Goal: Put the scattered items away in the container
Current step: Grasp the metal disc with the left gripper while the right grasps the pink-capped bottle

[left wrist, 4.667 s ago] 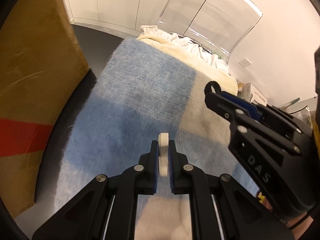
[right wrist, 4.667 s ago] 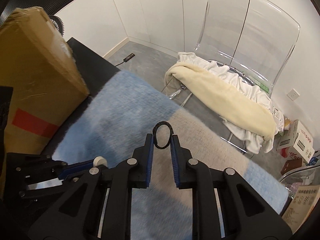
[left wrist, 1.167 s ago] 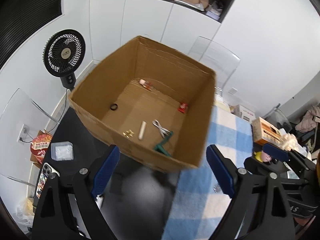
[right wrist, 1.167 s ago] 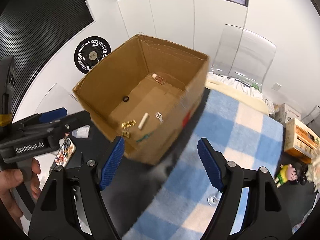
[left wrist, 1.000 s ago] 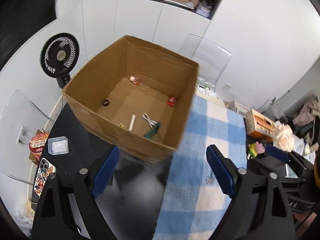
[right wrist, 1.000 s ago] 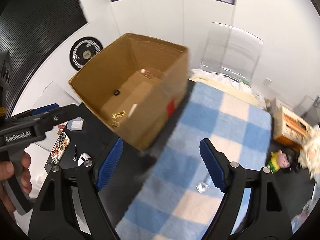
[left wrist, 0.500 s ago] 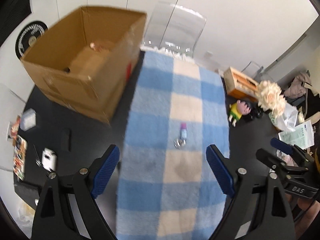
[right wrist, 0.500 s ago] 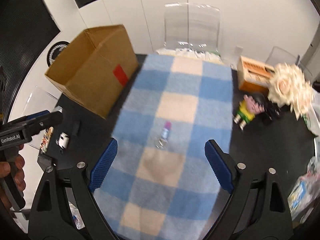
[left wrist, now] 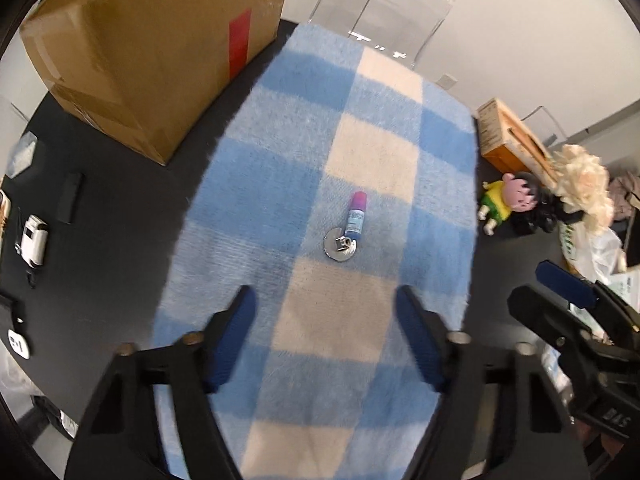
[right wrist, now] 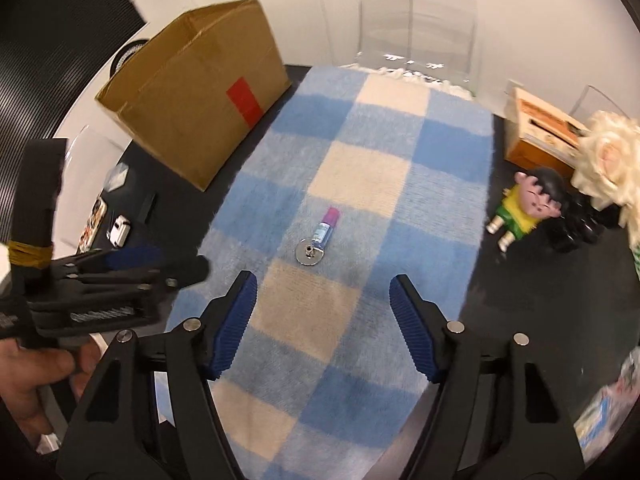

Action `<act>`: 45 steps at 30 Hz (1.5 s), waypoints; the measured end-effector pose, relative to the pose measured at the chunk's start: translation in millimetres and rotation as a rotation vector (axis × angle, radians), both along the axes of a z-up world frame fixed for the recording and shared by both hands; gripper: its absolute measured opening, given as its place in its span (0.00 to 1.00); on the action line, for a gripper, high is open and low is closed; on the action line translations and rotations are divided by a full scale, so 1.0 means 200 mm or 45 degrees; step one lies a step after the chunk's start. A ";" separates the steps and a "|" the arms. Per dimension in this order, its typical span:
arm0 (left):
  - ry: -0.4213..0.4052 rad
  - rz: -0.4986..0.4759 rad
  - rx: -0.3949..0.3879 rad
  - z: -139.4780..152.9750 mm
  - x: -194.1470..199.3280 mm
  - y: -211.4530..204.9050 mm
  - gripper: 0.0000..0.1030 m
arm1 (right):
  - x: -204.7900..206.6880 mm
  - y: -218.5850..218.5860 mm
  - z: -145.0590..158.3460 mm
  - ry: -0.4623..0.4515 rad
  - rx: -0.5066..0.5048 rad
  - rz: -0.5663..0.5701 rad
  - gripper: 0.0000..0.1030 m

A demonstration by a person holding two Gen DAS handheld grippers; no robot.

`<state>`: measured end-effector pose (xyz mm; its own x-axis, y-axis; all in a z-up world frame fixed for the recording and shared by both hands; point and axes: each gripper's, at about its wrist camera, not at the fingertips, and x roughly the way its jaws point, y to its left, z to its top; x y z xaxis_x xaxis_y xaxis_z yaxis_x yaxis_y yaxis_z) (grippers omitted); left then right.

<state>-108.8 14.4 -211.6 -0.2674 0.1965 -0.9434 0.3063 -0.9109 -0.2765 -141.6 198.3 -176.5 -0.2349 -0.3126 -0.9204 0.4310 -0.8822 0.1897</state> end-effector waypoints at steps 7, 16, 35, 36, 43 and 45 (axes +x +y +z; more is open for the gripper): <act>-0.090 0.121 0.109 -0.31 -0.11 0.06 0.44 | -0.22 0.00 -0.30 -0.135 -0.100 0.055 0.52; -0.113 0.137 0.154 -0.52 -0.21 0.11 0.33 | -0.42 -0.09 -0.64 -0.259 -0.142 0.175 0.40; -0.101 0.155 0.170 -0.58 -0.26 0.09 0.12 | -0.53 -0.32 -0.88 -0.400 -0.134 0.282 0.14; -0.102 0.137 0.161 -0.58 -0.26 0.10 0.12 | -0.53 -0.31 -0.87 -0.402 -0.142 0.281 0.05; -0.070 0.096 0.157 -0.57 -0.24 0.09 0.11 | -0.57 -0.23 -0.83 -0.419 -0.163 0.205 0.04; -0.059 0.075 0.149 -0.58 -0.24 0.08 0.11 | -0.58 -0.23 -0.85 -0.462 -0.199 0.172 0.04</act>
<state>-156.8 31.3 -326.7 -0.2384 0.2914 -0.9264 0.3732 -0.8532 -0.3644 -256.9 153.0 -346.9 0.1489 -0.4607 -0.8750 0.4214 -0.7709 0.4776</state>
